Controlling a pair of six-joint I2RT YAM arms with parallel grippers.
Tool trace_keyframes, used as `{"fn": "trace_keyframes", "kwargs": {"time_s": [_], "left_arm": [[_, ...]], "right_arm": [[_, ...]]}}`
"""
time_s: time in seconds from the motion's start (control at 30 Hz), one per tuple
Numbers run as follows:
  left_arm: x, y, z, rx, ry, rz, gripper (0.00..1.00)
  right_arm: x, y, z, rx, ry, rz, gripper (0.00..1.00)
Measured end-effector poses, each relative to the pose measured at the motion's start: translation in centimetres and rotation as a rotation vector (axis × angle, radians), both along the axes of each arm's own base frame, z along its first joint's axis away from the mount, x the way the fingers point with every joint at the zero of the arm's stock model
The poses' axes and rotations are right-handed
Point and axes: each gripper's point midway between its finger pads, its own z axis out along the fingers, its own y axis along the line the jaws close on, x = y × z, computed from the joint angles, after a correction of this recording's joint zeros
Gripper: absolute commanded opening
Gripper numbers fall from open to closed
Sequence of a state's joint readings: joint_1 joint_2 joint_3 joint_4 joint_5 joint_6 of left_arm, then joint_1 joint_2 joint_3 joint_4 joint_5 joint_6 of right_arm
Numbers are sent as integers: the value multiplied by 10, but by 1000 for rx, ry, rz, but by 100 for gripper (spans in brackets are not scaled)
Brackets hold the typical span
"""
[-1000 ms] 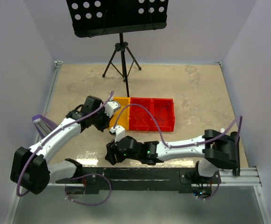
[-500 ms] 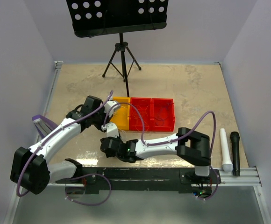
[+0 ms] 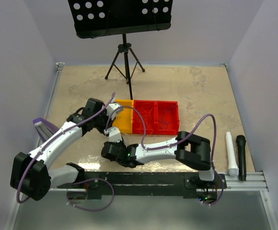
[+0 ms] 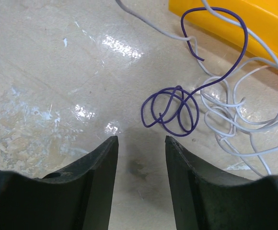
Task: Untangle the cables
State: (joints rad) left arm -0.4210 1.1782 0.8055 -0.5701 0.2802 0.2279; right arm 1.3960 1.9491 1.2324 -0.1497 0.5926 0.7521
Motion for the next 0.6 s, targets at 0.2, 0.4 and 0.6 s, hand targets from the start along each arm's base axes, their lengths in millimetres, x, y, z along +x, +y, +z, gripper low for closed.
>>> {"fn": "trace_keyframes", "kwargs": {"time_s": [0.2,0.4,0.6], "left_arm": [[1,2,0,1,-3,5,0],[3,5,0,14,-15,-6,0],[2,6,1,18,-18,-18,0]], "right_arm": [[4,2,-4,-3,-9,-11,44],[13,0,-14,-16,-29,-40,39],[20,3,-18,-17,-53,-61,23]]}}
